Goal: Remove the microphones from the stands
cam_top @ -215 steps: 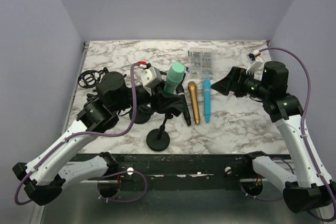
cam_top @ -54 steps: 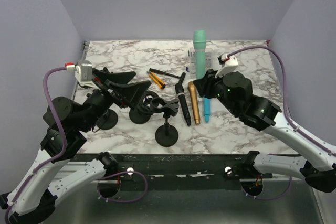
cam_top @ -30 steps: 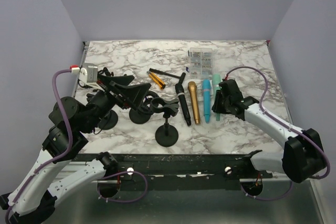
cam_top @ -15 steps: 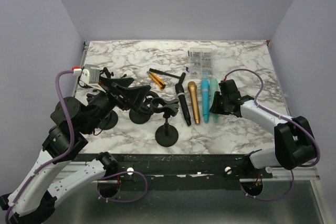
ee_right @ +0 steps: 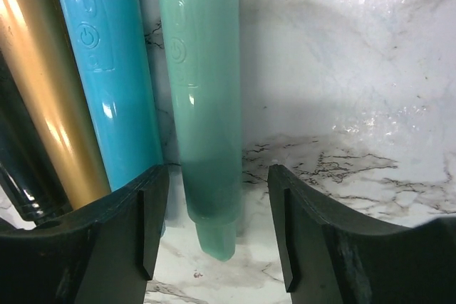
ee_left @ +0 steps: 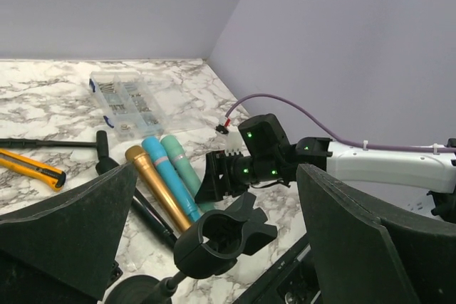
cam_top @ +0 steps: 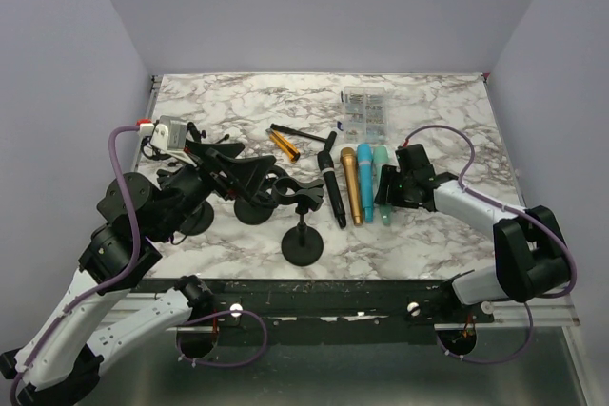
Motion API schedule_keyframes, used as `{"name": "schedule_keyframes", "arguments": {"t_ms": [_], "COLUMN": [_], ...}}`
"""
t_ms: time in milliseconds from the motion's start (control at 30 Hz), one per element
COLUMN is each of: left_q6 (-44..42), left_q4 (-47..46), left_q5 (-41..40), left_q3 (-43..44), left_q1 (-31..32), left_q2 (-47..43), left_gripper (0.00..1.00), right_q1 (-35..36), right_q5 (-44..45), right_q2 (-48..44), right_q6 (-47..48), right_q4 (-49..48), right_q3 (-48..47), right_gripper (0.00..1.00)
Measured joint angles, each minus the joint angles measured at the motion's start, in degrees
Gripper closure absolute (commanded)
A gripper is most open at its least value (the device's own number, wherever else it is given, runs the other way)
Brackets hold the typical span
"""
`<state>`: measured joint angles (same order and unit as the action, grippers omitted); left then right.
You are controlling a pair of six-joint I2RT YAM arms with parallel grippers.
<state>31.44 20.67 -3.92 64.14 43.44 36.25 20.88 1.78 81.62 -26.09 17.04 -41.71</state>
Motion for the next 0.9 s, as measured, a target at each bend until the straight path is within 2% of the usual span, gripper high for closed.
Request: {"name": "schedule_keyframes", "arguments": {"t_ms": [267,500,700,900], "left_q6": [-0.59,-1.46,-1.44,-1.4], "left_q4": [3.5,6.25,6.73,6.93], "left_q5": [-0.02,0.48,1.42,1.62], "left_q3": [0.74,0.9,0.83,-0.02], "left_q1": [0.0,0.0,0.0,0.0], "left_q2": [1.01,1.36,2.34,2.69], "left_gripper": [0.01,0.02,0.02,0.05], "right_q1": [0.0,0.0,-0.02,0.02], "right_q5": [-2.4,-7.41,-22.73,-40.79], "right_q2": [-1.6,-9.4,-14.67,-19.39], "right_q6": [0.0,0.42,-3.93,-17.97], "right_q4": [1.05,4.11,1.55,-14.71], "right_q3": [-0.44,-6.14,-10.86,-8.57], "right_gripper": [0.15,0.08,0.02,0.0]}}
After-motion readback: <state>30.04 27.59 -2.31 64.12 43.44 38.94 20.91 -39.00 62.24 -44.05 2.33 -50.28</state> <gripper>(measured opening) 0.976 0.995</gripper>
